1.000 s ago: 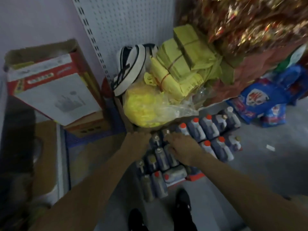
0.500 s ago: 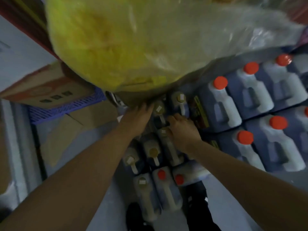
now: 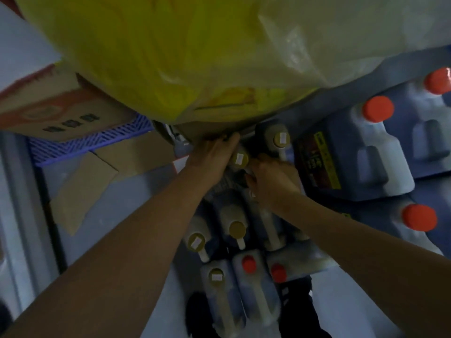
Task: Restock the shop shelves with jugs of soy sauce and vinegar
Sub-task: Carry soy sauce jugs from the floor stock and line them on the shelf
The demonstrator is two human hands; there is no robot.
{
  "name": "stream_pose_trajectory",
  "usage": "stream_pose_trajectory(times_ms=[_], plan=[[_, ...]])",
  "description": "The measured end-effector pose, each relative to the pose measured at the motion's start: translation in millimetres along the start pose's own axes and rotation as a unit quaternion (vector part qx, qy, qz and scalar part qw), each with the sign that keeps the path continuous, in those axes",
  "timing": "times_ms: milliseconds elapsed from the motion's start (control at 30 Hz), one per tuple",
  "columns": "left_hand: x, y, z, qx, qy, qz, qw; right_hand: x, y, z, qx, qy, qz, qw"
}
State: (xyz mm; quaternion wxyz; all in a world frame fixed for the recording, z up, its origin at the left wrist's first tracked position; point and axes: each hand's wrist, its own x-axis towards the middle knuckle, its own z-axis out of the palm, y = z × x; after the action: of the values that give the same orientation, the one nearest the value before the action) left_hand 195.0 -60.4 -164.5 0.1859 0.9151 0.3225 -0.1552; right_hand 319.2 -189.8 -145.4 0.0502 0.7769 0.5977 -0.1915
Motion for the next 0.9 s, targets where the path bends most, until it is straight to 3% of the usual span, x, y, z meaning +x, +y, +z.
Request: stream_pose_trajectory(times_ms=[100,200,300,400,533,700,900], plan=[[-19,-13,19,-0.008,-0.010,-0.025,1.000,6,0,-10,-0.028,-0.049,-0.026,0.998],[-25,-23,36,-0.024,0.036,-0.013,0.999,11,1,-13,-0.039,-0.085,-0.064,0.994],[-27,-25,43,-0.015,0.016,-0.054,0.998,19,5,-13,-0.086,-0.103,-0.130,0.982],[-41,-30,60,-0.088,0.020,-0.073,0.993,29,5,-10,-0.127,-0.126,-0.147,0.973],[-25,-30,74,-0.204,0.068,-0.101,0.971,40,13,0,-0.089,-0.087,-0.124,0.984],[-26,-22,70,-0.252,0.124,-0.118,0.952,35,12,-5,-0.014,-0.056,-0.120,0.991],[-111,-15,33,-0.351,0.177,-0.137,0.909,-3,-17,-32,0.116,0.077,-0.229,0.964]])
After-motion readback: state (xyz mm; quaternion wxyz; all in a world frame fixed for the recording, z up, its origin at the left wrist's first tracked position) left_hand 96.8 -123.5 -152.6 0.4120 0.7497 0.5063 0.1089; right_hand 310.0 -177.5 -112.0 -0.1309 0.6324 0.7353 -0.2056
